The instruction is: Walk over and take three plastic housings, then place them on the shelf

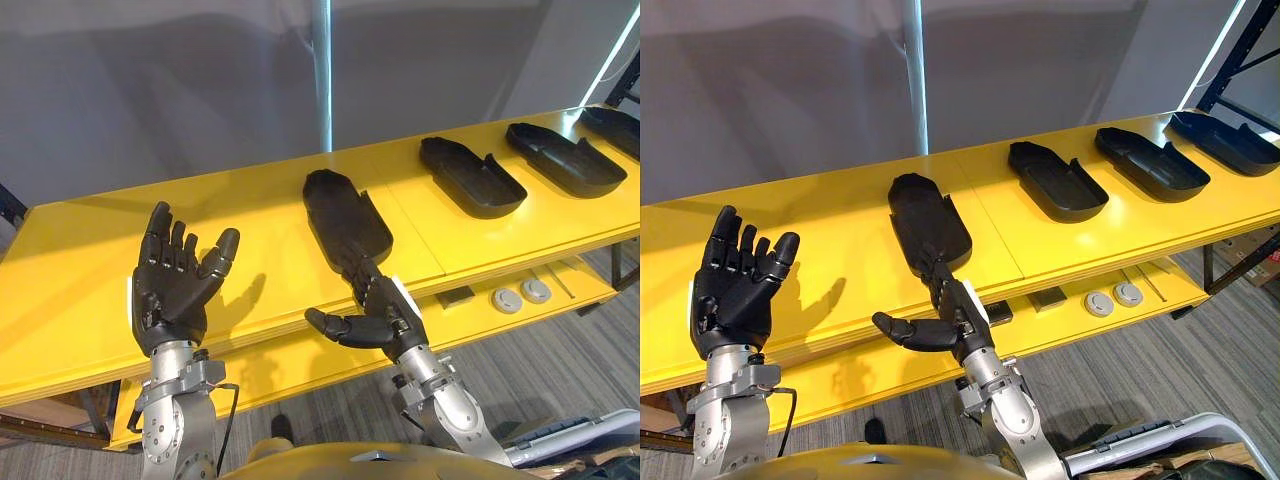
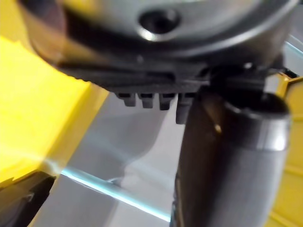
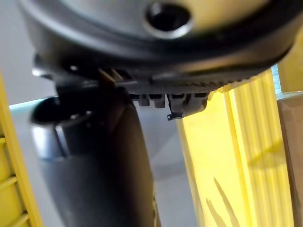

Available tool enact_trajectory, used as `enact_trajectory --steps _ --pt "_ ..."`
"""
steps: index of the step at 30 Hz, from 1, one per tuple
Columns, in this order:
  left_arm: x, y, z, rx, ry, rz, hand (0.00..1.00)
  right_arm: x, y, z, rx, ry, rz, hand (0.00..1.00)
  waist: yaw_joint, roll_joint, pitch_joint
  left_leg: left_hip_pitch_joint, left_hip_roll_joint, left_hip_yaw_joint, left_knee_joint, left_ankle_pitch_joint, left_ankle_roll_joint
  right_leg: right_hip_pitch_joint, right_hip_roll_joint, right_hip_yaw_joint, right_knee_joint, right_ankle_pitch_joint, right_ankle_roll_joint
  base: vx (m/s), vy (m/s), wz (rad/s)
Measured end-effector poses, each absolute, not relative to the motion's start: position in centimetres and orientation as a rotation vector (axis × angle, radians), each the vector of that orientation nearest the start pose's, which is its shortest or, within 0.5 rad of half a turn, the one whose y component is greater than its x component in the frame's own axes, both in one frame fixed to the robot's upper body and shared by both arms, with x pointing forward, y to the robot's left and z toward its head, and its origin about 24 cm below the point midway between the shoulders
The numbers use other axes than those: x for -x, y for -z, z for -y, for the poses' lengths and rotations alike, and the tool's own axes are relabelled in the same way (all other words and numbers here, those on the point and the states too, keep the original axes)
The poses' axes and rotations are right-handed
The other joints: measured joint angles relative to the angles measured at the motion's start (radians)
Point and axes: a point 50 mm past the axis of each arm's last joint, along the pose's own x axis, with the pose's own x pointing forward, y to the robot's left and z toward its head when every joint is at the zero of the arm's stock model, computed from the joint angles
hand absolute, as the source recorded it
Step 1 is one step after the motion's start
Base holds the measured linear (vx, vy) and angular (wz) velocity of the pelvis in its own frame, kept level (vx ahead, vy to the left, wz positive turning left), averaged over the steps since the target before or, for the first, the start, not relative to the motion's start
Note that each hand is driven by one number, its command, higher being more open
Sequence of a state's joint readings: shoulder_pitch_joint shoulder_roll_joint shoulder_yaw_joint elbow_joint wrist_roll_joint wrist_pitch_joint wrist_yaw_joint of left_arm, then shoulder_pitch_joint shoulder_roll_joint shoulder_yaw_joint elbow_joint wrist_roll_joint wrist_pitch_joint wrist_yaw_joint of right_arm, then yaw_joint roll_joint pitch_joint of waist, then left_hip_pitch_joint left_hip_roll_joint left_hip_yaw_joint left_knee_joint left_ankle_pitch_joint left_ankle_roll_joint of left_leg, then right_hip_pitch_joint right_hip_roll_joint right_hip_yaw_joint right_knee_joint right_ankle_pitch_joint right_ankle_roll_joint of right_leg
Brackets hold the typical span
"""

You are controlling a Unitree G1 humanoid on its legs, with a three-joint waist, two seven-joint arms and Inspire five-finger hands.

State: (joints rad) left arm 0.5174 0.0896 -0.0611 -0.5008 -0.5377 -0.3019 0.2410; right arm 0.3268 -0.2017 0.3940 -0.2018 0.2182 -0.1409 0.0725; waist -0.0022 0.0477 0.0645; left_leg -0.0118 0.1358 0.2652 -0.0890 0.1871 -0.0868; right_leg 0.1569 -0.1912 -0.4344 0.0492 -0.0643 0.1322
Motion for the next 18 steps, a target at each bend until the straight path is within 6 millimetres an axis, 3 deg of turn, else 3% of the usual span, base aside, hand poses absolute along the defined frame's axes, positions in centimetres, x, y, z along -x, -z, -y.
enact_trajectory --steps 4,18 --pt "-14.9 -7.9 -19.2 0.474 -0.341 0.249 1.0 -18.4 -2.6 9.9 -0.049 -0.365 -0.022 1.0 0.003 0.001 0.0 -0.001 -0.001 -0.003 0.0 0.002 0.001 0.0 0.0 -0.002 0.0 0.001 0.001 0.0 0.0 0.0" --pt "-15.8 -7.5 -18.8 0.442 -0.302 0.234 1.0 -20.7 -2.7 9.2 -0.015 -0.386 -0.001 1.0 0.027 0.003 0.005 -0.005 -0.004 -0.025 0.0 0.008 0.002 0.011 0.0 -0.027 0.0 0.003 0.003 0.0 -0.008 0.04"
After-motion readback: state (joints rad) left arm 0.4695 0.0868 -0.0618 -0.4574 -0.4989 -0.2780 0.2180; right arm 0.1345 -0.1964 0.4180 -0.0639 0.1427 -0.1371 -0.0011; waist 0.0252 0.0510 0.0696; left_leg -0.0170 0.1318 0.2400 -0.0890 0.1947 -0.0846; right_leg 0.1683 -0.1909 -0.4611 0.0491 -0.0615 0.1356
